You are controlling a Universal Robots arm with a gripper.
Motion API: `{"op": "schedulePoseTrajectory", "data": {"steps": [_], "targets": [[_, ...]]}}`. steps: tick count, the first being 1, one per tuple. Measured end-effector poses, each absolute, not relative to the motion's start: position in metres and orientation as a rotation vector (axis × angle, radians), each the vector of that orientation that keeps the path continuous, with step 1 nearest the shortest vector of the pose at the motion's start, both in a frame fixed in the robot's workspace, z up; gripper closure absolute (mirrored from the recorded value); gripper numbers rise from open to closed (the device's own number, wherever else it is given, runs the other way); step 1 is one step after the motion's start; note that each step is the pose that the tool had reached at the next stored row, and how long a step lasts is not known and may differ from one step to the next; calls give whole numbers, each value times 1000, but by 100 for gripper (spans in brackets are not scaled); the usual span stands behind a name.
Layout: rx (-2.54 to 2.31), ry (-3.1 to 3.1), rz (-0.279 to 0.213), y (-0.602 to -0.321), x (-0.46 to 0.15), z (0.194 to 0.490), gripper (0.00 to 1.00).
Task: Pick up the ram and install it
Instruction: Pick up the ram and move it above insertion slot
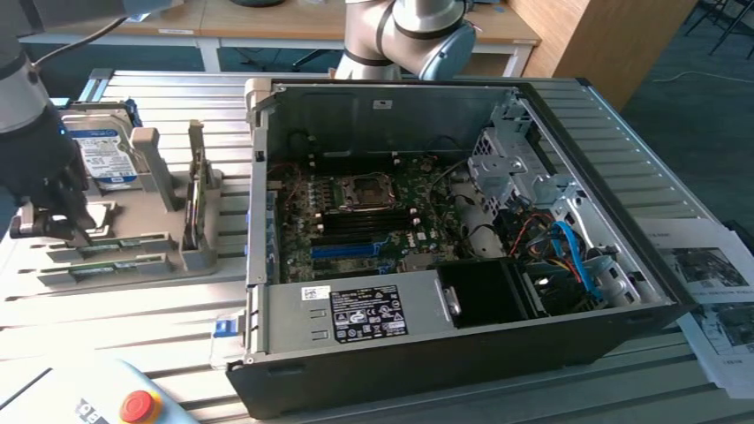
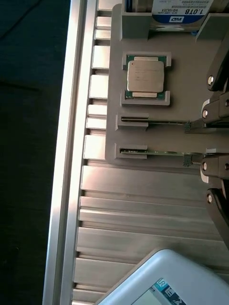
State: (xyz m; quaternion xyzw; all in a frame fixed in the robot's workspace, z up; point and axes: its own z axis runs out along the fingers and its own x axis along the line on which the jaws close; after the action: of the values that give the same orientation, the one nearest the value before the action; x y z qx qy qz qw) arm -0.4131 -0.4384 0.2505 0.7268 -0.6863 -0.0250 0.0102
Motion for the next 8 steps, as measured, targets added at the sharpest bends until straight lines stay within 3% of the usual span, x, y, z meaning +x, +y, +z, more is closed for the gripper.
{"op": "schedulePoseTrajectory", "data": {"steps": [8], "targets": [[2269,-2142,-78,-440,-413,236,69]]}}
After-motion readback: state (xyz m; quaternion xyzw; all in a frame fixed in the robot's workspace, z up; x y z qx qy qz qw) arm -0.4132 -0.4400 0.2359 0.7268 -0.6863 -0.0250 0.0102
